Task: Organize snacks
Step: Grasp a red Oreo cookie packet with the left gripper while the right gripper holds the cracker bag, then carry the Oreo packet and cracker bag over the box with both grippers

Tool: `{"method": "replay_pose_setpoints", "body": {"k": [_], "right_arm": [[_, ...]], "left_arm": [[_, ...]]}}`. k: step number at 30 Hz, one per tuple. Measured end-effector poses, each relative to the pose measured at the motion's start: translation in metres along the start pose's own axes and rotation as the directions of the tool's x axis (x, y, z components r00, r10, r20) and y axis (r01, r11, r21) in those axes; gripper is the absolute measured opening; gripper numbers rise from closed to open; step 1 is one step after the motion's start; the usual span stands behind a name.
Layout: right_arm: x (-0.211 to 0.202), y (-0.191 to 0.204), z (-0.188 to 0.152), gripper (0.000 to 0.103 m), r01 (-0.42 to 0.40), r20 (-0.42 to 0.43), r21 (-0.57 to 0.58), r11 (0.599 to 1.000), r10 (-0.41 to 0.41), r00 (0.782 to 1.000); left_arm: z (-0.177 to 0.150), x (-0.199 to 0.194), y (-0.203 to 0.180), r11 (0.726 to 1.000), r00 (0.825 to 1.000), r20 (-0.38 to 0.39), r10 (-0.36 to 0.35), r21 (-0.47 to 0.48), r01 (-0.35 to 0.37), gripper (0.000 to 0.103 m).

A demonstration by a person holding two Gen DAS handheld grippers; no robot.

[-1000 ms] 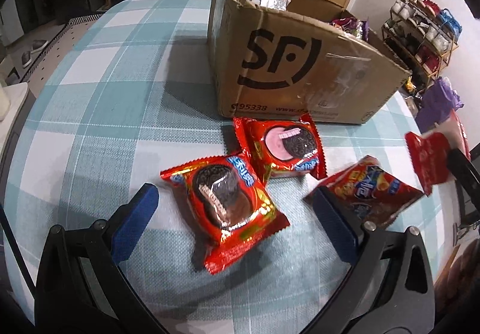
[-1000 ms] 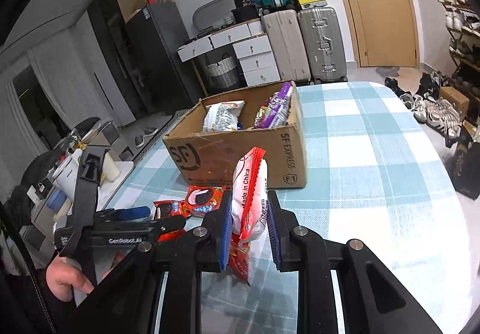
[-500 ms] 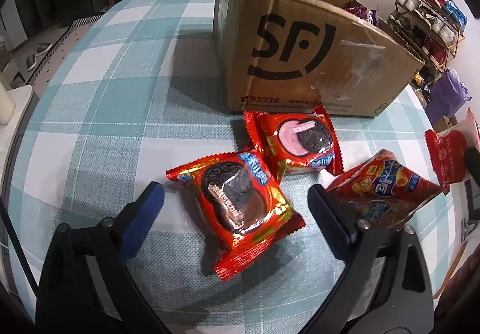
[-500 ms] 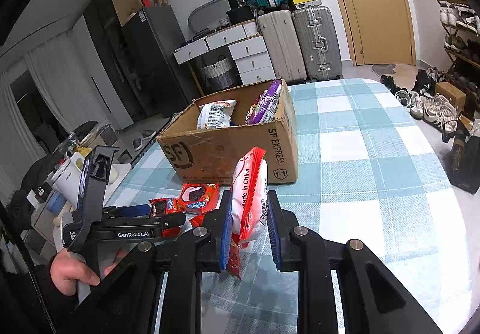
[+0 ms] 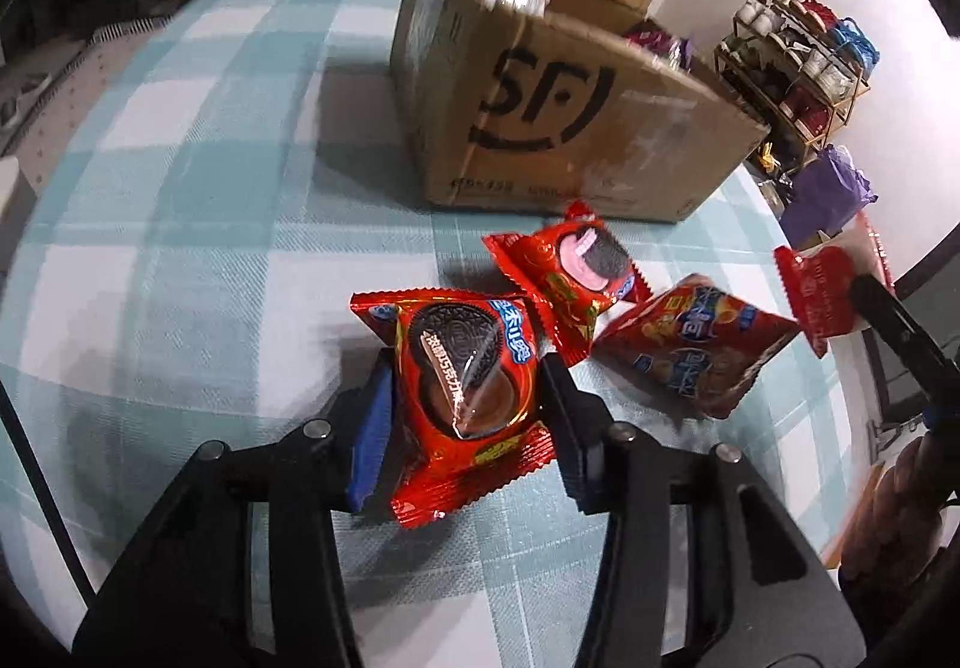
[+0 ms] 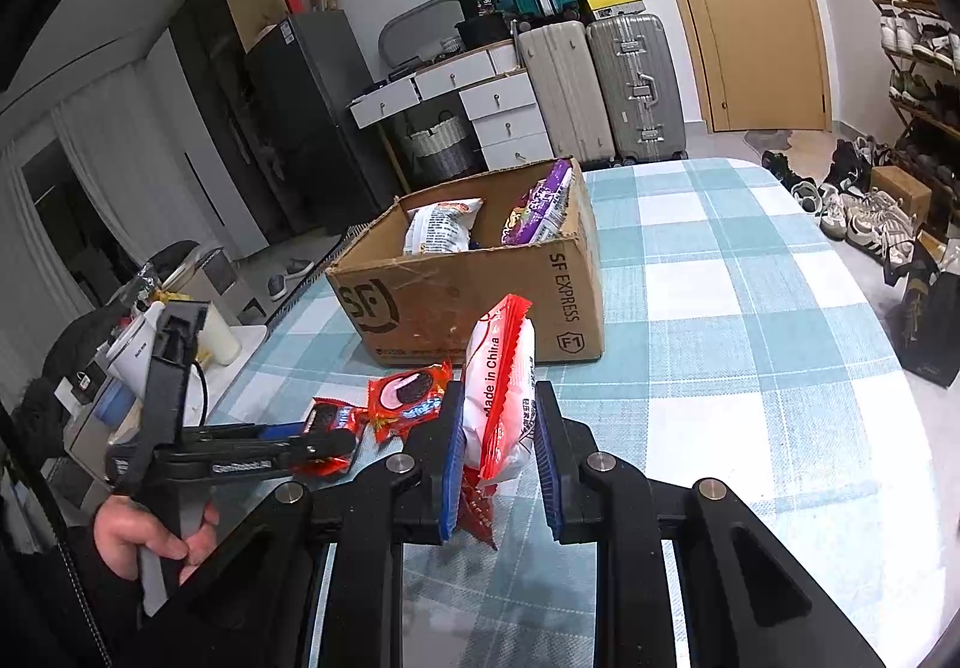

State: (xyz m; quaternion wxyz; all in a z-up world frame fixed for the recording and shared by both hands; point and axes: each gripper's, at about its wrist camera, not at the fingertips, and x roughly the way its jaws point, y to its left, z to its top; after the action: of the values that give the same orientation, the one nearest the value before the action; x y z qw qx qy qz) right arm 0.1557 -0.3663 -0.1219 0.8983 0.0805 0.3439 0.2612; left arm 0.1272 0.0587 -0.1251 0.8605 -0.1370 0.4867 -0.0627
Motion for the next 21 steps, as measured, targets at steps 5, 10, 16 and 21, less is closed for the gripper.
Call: {"method": "replay_pose_setpoints", "body": {"k": [5, 10, 16, 21], "right_arm": [[0.0, 0.005, 0.0, 0.021, -0.008, 0.003, -0.006, 1.0, 0.008, 1.0], [-0.004, 0.013, 0.0, 0.021, 0.007, 0.011, -0.023, 1.0, -0.006, 1.0], [-0.008, 0.019, 0.006, 0.021, -0.02, 0.015, -0.024, 1.0, 0.021, 1.0], [-0.011, 0.028, 0.021, 0.021, -0.056, 0.028, -0.041, 0.998, 0.057, 0.998]], "left_arm": [[0.0, -0.015, -0.002, 1.0, 1.0, 0.025, -0.013, 0.002, 0.013, 0.044], [0.0, -0.03, -0.005, 1.0, 0.999, 0.05, -0.019, 0.01, 0.019, 0.044], [0.007, -0.053, -0.012, 0.998, 0.995, 0.094, -0.029, 0.051, 0.024, 0.044], [0.022, -0.074, -0.019, 0.996, 0.989, 0.14, -0.042, 0.081, 0.03, 0.044]]}}
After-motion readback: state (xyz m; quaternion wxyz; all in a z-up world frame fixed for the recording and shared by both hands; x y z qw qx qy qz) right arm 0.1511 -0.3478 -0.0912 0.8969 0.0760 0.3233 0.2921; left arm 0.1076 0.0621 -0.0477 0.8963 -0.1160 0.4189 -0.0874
